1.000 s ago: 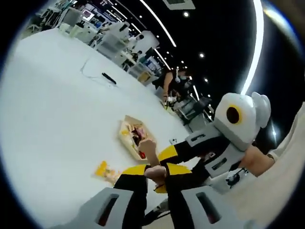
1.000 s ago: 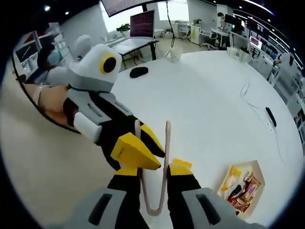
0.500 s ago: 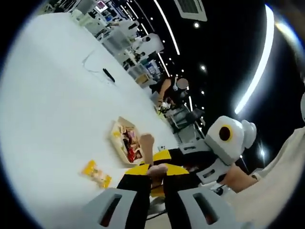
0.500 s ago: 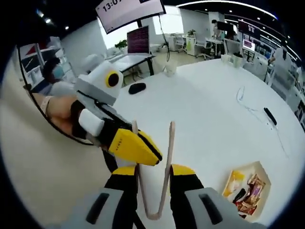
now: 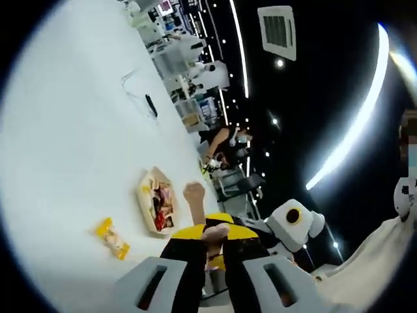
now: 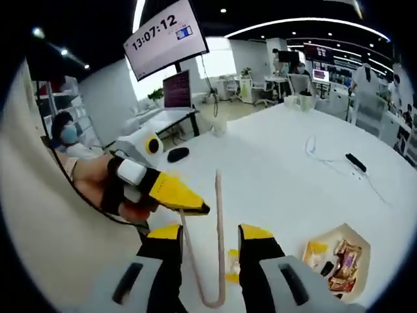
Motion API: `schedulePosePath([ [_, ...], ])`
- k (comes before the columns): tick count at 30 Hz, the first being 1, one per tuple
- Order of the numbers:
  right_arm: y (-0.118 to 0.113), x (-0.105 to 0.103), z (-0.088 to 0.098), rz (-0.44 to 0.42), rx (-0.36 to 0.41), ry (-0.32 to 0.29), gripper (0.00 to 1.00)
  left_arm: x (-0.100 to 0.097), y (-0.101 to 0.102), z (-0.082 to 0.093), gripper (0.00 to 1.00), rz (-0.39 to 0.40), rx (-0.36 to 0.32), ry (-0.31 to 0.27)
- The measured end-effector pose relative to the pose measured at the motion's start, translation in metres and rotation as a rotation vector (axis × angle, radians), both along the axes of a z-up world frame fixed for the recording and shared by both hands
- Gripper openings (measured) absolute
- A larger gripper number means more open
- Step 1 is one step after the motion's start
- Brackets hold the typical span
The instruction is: Place the target food into the container with the food tongs after gripping and lifting it, then release it inside without dropping or visibly crushing the food.
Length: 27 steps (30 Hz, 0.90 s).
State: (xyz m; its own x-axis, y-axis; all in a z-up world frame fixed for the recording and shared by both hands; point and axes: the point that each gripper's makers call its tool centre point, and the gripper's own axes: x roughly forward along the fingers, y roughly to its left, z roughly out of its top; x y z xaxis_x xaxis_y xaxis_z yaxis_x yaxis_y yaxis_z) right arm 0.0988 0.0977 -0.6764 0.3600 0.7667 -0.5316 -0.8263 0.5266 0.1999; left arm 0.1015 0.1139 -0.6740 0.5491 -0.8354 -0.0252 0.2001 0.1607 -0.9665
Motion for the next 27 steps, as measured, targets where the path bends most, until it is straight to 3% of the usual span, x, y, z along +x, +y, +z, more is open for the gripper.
schedulePosePath([
  [7,-0.008,0.009,0.024,-0.082,0.149,-0.033,0.4,0.008,-0.002,0.018,0.06,0.041,-0.18,0.057],
  [13,-0.004,0.011,0.034,-0.081,0.223,-0.05,0.43,0.011,-0.002,0.031,0.06,0.067,-0.295,0.091],
  [22,0.01,0.012,0.037,-0.045,0.256,-0.059,0.43,0.008,-0.009,0.042,0.06,0.045,-0.378,0.117],
  [27,0.013,0.011,0.038,-0.02,0.248,-0.07,0.41,0.004,-0.014,0.043,0.06,0.018,-0.367,0.11],
])
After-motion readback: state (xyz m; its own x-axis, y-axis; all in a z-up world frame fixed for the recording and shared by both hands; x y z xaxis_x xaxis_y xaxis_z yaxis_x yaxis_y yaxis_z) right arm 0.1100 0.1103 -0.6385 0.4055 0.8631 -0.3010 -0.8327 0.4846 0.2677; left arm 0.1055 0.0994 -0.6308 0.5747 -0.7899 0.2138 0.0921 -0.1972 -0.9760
